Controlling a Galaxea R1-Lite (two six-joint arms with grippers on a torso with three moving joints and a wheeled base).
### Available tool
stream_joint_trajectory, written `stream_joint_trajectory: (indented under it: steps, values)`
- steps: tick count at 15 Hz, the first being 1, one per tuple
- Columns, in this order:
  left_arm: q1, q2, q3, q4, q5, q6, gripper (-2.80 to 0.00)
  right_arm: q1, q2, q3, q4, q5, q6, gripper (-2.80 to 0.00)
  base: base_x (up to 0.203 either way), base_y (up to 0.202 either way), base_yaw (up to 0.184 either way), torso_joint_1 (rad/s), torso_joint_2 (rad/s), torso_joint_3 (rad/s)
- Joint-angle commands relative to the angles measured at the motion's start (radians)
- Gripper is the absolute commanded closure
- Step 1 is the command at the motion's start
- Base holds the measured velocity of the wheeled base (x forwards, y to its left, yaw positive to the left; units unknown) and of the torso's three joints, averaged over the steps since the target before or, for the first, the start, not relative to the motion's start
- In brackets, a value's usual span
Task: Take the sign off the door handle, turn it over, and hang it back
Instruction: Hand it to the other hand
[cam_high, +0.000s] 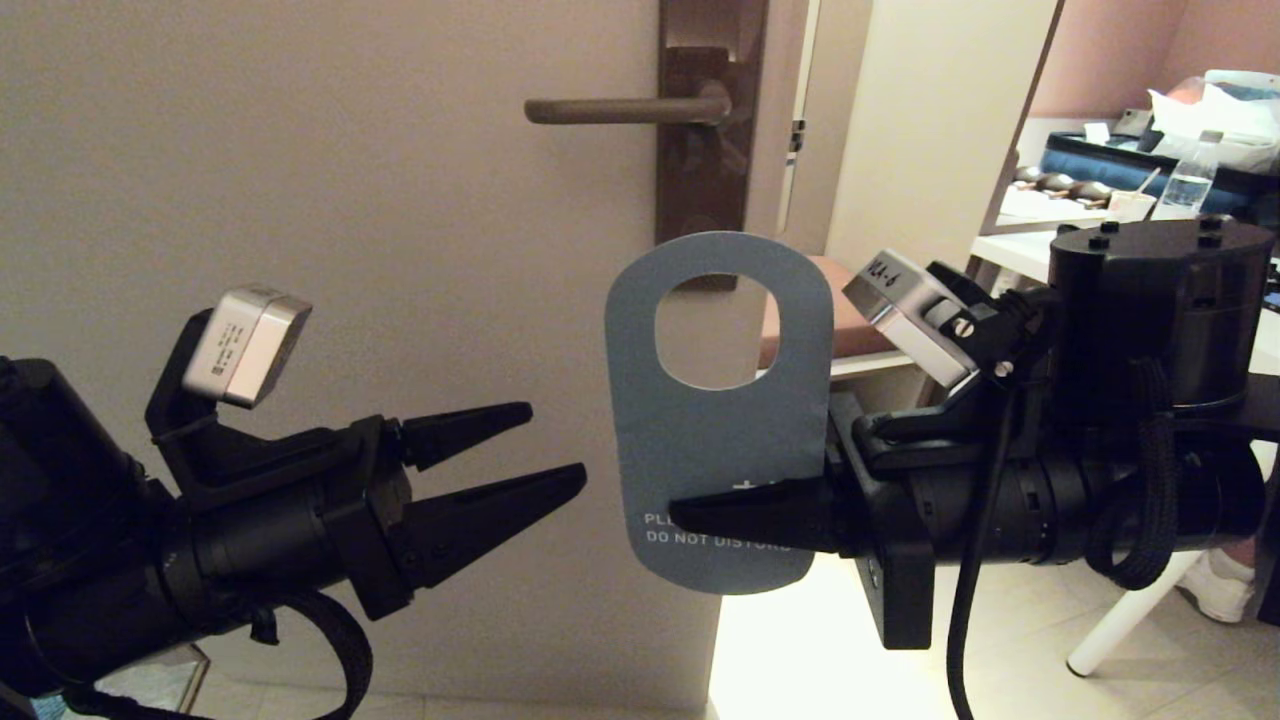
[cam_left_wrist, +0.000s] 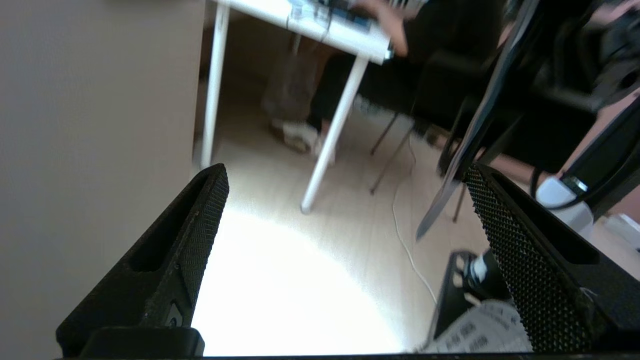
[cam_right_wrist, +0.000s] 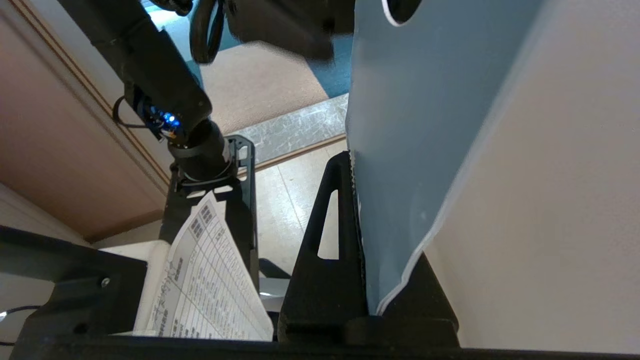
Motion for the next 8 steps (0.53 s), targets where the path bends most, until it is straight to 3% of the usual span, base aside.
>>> stream_joint_trajectory:
  steps: [1,8]
  values:
    - [-0.004,-0.001,0.003,-0.026,-0.003,-0.002,-2.8,0.001,-0.002,0.009,-0.003,0.006,-0.001,0.0,0.0,0.0,0.0,0.0,0.0,0.0]
    - [-0.103,-0.027,0.0,-0.028,-0.003,-0.015,-2.8,0.007,0.011,0.034,-0.004,0.079,0.0,0.0,0.0,0.0,0.0,0.0,0.0,0.0]
